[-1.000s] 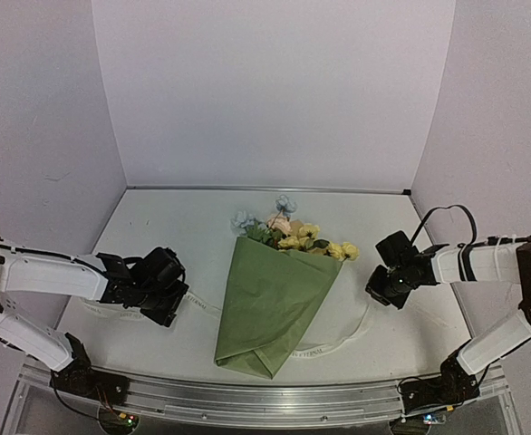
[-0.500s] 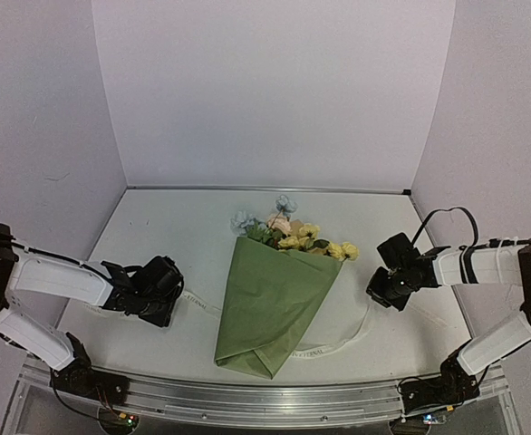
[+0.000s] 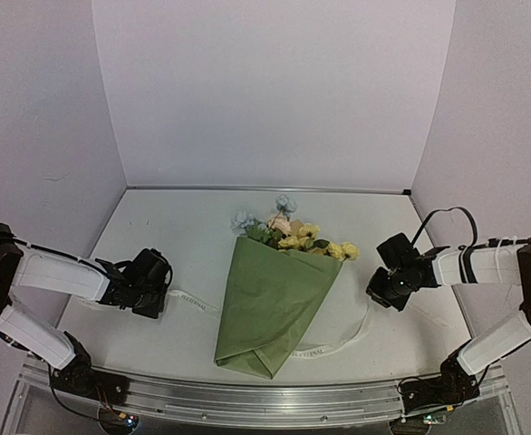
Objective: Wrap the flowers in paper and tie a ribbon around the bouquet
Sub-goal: Adjust the ribbon at the center of the board, then pick up the ribbon from the center of the board.
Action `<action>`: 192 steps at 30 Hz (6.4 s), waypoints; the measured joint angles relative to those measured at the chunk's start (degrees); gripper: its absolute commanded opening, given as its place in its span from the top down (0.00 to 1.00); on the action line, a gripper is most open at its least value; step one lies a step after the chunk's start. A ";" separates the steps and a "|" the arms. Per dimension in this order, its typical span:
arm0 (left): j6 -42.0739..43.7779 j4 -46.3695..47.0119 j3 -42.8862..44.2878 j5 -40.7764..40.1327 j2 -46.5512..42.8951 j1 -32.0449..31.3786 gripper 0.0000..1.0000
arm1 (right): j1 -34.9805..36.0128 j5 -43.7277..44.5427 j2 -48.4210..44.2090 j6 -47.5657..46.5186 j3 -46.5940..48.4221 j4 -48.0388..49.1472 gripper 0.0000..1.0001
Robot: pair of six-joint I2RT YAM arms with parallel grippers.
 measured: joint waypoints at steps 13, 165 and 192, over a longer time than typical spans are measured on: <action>17.36 3.81 1.46 2.51 1.73 5.97 1.00 | -2.95 0.07 4.79 0.13 3.07 0.04 1.00; 20.81 1.43 0.87 13.71 -2.03 16.89 0.32 | -10.14 4.92 -0.27 -11.69 3.80 -8.27 0.39; 39.65 1.86 7.34 12.27 3.61 23.56 1.00 | -12.76 3.55 4.12 -12.67 9.31 -5.15 1.00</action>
